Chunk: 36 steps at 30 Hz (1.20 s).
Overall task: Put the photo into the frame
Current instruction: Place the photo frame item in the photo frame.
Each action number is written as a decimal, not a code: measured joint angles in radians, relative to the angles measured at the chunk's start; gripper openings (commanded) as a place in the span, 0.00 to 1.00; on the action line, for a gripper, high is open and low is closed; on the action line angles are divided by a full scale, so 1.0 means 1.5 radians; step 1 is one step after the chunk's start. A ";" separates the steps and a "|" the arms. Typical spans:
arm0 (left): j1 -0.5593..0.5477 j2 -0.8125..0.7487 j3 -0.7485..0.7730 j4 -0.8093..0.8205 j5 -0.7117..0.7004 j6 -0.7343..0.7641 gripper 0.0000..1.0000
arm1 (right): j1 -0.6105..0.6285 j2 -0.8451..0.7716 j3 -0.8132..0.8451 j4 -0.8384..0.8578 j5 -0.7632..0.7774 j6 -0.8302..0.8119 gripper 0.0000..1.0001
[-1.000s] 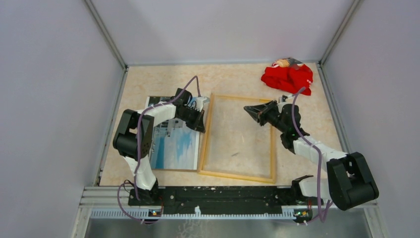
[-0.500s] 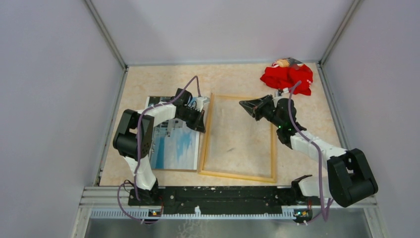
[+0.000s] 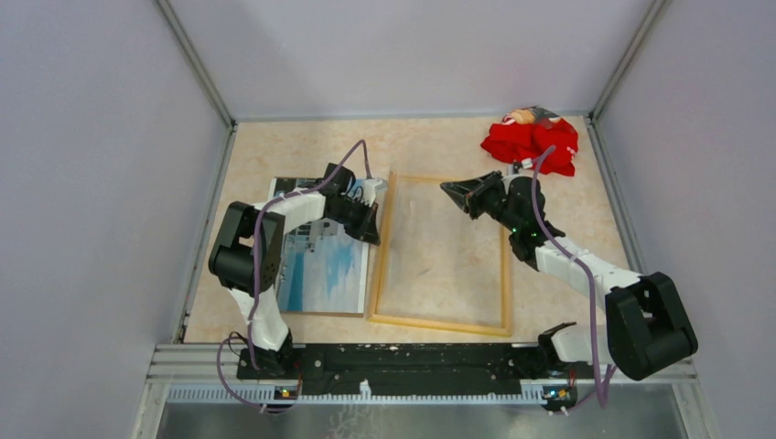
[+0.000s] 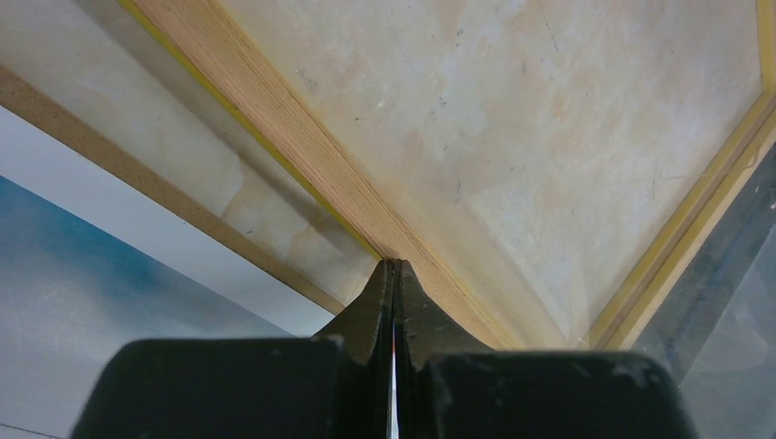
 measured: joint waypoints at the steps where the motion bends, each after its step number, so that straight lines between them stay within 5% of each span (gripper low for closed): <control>1: 0.000 0.000 0.000 0.001 0.001 0.000 0.00 | 0.001 0.000 0.000 -0.001 0.003 0.000 0.00; 36: 0.033 -0.021 -0.035 0.001 0.077 0.001 0.00 | -0.006 -0.009 -0.001 -0.042 0.000 -0.012 0.00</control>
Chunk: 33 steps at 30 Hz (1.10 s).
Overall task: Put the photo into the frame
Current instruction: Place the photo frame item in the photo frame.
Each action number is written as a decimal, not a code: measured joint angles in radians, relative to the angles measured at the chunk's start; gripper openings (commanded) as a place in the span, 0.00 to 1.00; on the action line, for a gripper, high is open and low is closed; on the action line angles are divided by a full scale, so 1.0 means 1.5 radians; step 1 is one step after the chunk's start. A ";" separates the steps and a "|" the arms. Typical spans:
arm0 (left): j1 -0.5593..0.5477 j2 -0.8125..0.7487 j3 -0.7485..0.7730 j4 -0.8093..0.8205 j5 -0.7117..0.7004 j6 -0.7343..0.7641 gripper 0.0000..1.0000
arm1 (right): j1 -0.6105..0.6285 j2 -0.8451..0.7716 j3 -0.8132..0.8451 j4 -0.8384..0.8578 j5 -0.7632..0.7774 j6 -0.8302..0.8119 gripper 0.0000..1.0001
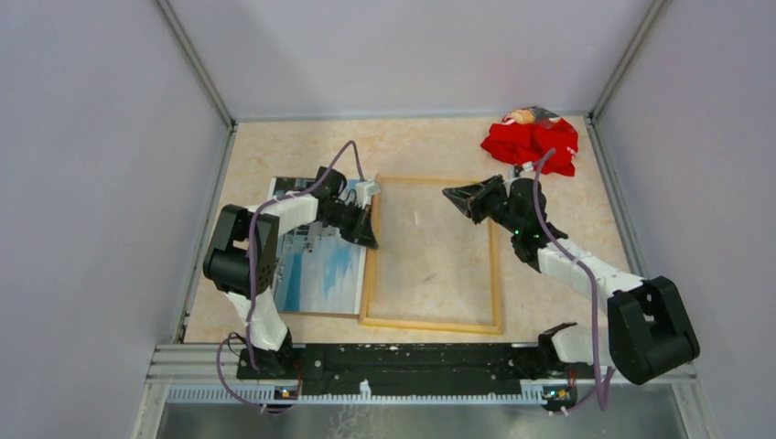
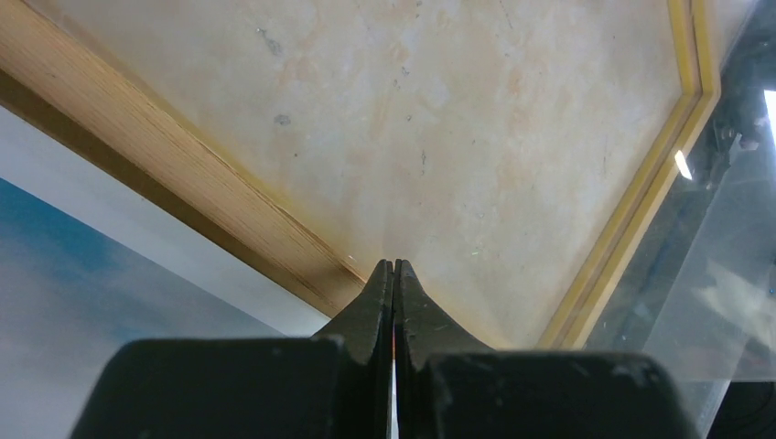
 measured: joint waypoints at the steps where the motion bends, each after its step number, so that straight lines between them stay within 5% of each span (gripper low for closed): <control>1: 0.000 0.000 -0.001 0.000 0.000 0.000 0.00 | -0.006 -0.004 -0.005 -0.006 -0.006 -0.002 0.00; 33: 0.027 -0.050 -0.001 -0.048 -0.041 0.050 0.07 | -0.062 -0.076 -0.009 -0.168 -0.051 -0.095 0.00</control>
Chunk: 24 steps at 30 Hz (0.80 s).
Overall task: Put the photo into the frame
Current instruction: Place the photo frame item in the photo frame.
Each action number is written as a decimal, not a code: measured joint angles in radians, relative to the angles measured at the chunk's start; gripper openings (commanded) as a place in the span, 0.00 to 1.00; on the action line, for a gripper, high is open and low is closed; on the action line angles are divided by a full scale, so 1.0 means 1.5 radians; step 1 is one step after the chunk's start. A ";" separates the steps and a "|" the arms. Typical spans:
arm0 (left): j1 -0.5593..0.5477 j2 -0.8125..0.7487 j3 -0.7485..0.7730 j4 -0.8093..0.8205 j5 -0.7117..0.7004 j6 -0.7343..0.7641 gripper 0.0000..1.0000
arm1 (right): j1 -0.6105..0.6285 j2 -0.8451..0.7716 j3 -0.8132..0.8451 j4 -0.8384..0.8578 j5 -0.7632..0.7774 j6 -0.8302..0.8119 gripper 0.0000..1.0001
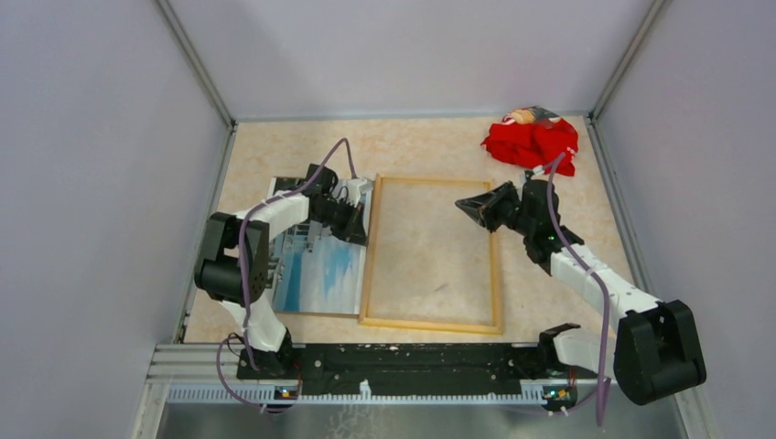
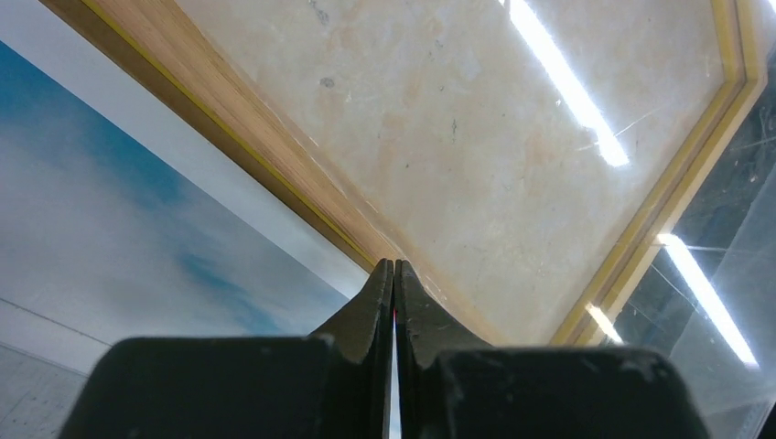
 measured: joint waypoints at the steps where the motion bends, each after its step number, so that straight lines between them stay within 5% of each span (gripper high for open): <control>1: -0.001 0.003 -0.002 0.001 0.000 -0.001 0.07 | -0.001 -0.001 0.000 -0.001 -0.001 -0.001 0.00; 24: -0.012 0.024 -0.008 0.010 -0.016 -0.005 0.03 | -0.065 0.006 -0.080 0.021 -0.045 -0.085 0.00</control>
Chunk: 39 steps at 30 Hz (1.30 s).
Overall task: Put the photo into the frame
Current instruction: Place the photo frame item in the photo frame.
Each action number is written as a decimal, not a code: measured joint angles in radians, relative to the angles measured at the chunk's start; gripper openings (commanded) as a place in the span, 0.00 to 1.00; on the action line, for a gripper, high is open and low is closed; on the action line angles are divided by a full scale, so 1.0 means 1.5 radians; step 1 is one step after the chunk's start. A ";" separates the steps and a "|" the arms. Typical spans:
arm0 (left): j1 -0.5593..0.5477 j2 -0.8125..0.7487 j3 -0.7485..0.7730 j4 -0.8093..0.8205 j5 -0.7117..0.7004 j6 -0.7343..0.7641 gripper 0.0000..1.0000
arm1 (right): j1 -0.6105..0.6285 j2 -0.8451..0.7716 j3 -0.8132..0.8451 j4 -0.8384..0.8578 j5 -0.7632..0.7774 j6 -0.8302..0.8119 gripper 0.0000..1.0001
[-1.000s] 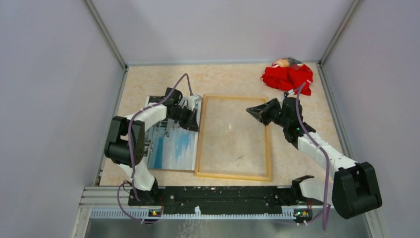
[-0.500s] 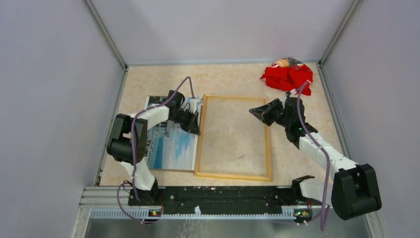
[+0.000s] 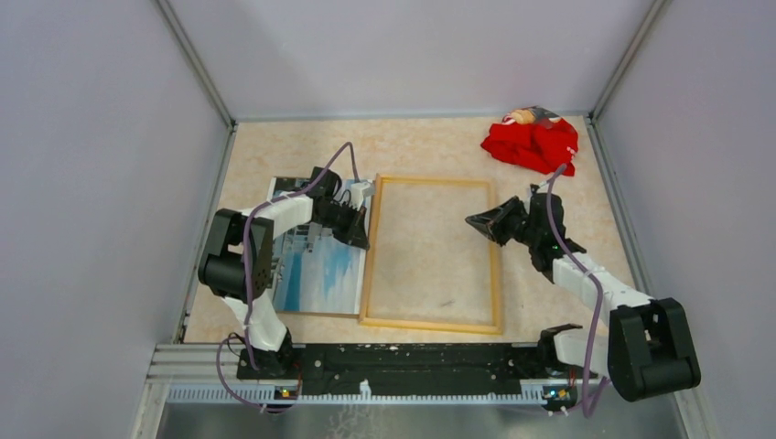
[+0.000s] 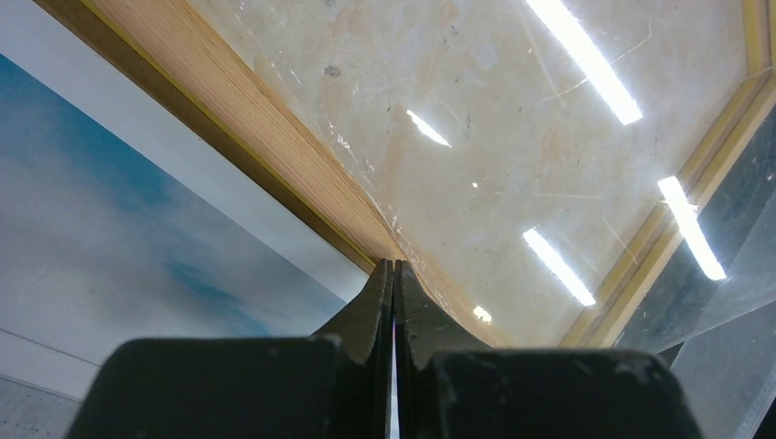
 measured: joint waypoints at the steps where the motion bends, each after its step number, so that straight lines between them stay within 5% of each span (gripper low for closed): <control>1: 0.000 0.000 0.000 0.000 0.000 0.000 0.02 | 0.000 0.002 -0.004 0.006 -0.003 0.000 0.00; 35: -0.001 0.007 0.000 0.009 0.009 -0.016 0.01 | -0.036 0.063 -0.025 0.020 -0.113 -0.084 0.00; 39: -0.001 0.007 0.000 0.009 0.009 -0.016 0.07 | -0.040 0.067 -0.025 0.016 -0.126 -0.101 0.00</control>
